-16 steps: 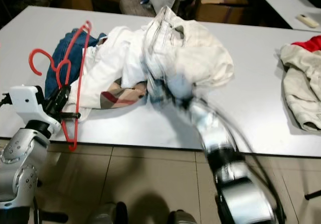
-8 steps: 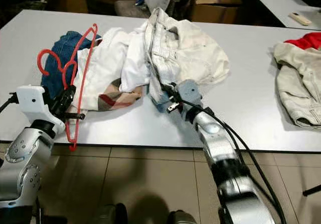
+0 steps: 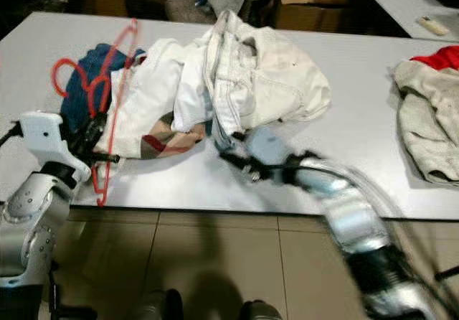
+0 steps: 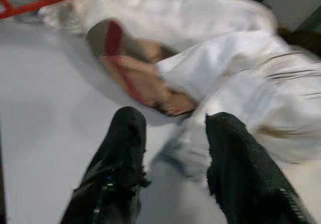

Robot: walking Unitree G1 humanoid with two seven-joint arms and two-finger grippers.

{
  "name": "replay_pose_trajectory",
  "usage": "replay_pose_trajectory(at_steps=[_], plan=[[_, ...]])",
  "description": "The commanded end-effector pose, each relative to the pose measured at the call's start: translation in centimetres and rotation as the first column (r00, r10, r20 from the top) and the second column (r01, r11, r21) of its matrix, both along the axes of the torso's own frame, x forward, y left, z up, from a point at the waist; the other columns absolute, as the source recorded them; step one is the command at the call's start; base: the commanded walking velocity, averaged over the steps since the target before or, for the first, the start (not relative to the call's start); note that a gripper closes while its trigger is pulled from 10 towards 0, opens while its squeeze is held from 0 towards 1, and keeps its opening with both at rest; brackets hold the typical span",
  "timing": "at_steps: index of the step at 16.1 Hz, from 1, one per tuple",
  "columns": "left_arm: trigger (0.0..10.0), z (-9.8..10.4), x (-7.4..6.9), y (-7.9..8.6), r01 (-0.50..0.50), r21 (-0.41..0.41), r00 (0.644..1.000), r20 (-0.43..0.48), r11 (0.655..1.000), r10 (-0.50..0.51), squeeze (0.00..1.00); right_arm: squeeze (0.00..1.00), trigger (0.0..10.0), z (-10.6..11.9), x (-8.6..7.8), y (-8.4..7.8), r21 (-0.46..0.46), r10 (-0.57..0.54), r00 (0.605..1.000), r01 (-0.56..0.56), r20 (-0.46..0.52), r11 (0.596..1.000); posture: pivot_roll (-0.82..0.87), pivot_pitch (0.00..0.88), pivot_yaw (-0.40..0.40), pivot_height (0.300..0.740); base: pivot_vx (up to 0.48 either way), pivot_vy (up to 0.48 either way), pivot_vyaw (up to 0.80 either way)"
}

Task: Hang hanger

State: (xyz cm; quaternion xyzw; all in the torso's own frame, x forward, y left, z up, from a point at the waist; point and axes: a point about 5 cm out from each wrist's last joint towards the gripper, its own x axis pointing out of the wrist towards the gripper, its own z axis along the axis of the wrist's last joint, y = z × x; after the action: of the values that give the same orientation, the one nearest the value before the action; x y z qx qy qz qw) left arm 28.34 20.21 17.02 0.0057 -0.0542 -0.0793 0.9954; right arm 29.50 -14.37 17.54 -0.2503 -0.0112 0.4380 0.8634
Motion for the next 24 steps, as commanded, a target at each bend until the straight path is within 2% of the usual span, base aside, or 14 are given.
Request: replay_pose_trajectory(at_steps=[1, 4, 6, 8, 9, 10, 11, 12, 14, 15, 17, 19, 20, 24], plan=[[10.0, 0.6, 0.3, -0.3, 0.075, 0.044, 0.997, 0.008, 0.996, -0.075, 0.00, 1.00, 10.0, 2.5, -0.9, -0.2, 0.075, 0.055, 0.998, -0.056, 0.024, 0.996, -0.10, 0.108, 0.035, 0.740, 0.000, 0.000, 0.00], [10.0, 2.3, 0.8, -0.8, 0.318, 0.192, 0.947, -0.026, 0.928, -0.320, 0.00, 1.00, 10.0, 7.8, -2.0, -0.5, 0.204, 0.192, 0.975, -0.212, 0.114, 0.956, -0.10, 0.102, 0.034, 0.740, 0.000, 0.000, 0.00], [10.0, 4.2, 1.0, -2.4, 0.544, 0.355, 0.830, -0.096, 0.760, -0.549, 0.00, 1.00, 10.0, 11.5, -1.3, -0.4, 0.171, 0.244, 0.947, -0.281, 0.209, 0.944, -0.09, 0.091, 0.030, 0.740, 0.000, 0.000, 0.00], [10.0, 5.3, 1.3, -2.8, 0.597, 0.409, 0.785, -0.123, 0.690, -0.607, 0.00, 1.00, 10.0, 12.8, -1.3, -0.3, 0.137, 0.275, 0.934, -0.310, 0.226, 0.941, -0.10, 0.087, 0.030, 0.740, 0.000, 0.000, 0.00], [10.0, 6.3, 1.6, -3.2, 0.626, 0.457, 0.752, -0.137, 0.632, -0.645, 0.00, 0.00, 10.0, 13.0, -1.2, -0.2, 0.076, 0.307, 0.927, -0.330, 0.217, 0.941, -0.10, 0.081, 0.031, 0.740, 0.000, 0.000, 0.00], [10.0, 7.6, 1.8, -3.7, 0.658, 0.525, 0.702, -0.169, 0.539, -0.692, 0.00, 0.00, 10.0, 13.0, -0.7, -0.2, -0.021, 0.335, 0.923, -0.338, 0.191, 0.941, -0.10, 0.079, 0.029, 0.740, 0.000, 0.000, 0.00], [10.0, 8.2, 1.7, -4.1, 0.680, 0.561, 0.666, -0.202, 0.473, -0.718, 0.00, 0.00, 10.0, 12.6, -0.5, -0.2, -0.065, 0.373, 0.915, -0.367, 0.153, 0.928, -0.09, 0.078, 0.028, 0.740, 0.000, 0.000, 0.00], [10.0, 8.3, 1.8, -4.3, 0.686, 0.563, 0.657, -0.209, 0.461, -0.724, 0.00, 0.00, 10.0, 12.4, -0.5, -0.2, -0.076, 0.384, 0.912, -0.377, 0.143, 0.923, -0.09, 0.078, 0.024, 0.740, 0.000, 0.000, 0.00], [10.0, 9.3, 1.9, -4.9, 0.703, 0.592, 0.614, -0.227, 0.393, -0.756, 0.00, 0.00, 10.0, 11.7, -0.3, 0.1, -0.130, 0.433, 0.896, -0.420, 0.097, 0.898, -0.09, 0.074, 0.021, 0.740, 0.000, 0.000, 0.00], [10.0, 9.4, 1.9, -5.2, 0.717, 0.605, 0.586, -0.250, 0.348, -0.771, 0.00, 0.00, 8.2, 11.6, 0.2, 0.5, -0.138, 0.436, 0.895, -0.422, 0.094, 0.896, -0.09, 0.074, 0.021, 0.740, 0.000, 0.000, 0.00], [10.0, 9.4, 1.9, -6.0, 0.735, 0.624, 0.545, -0.308, 0.267, -0.780, 0.00, 0.00, 0.0, 11.5, 0.7, 1.4, -0.132, 0.450, 0.889, -0.437, 0.082, 0.889, -0.08, 0.072, 0.017, 0.740, 0.000, 0.000, 0.00], [10.0, 9.8, 2.2, -6.2, 0.721, 0.644, 0.549, -0.307, 0.254, -0.777, 0.00, 0.00, 0.0, 11.0, 0.8, 1.6, -0.168, 0.465, 0.884, -0.451, 0.051, 0.877, -0.08, 0.074, 0.012, 0.740, 0.000, 0.000, 0.00], [10.0, 10.0, 2.3, -6.3, 0.713, 0.665, 0.543, -0.322, 0.223, -0.776, 0.00, 0.00, 0.0, 10.7, 1.4, 1.8, -0.191, 0.436, 0.898, -0.419, 0.057, 0.888, -0.08, 0.073, 0.013, 0.740, 0.000, 0.000, 0.00], [10.0, 10.5, 2.6, -6.5, 0.703, 0.685, 0.539, -0.334, 0.194, -0.773, 0.00, 0.00, 0.0, 10.1, 1.9, 1.8, -0.205, 0.396, 0.918, -0.381, 0.037, 0.902, -0.08, 0.075, 0.018, 0.740, 0.000, 0.000, 0.00]])
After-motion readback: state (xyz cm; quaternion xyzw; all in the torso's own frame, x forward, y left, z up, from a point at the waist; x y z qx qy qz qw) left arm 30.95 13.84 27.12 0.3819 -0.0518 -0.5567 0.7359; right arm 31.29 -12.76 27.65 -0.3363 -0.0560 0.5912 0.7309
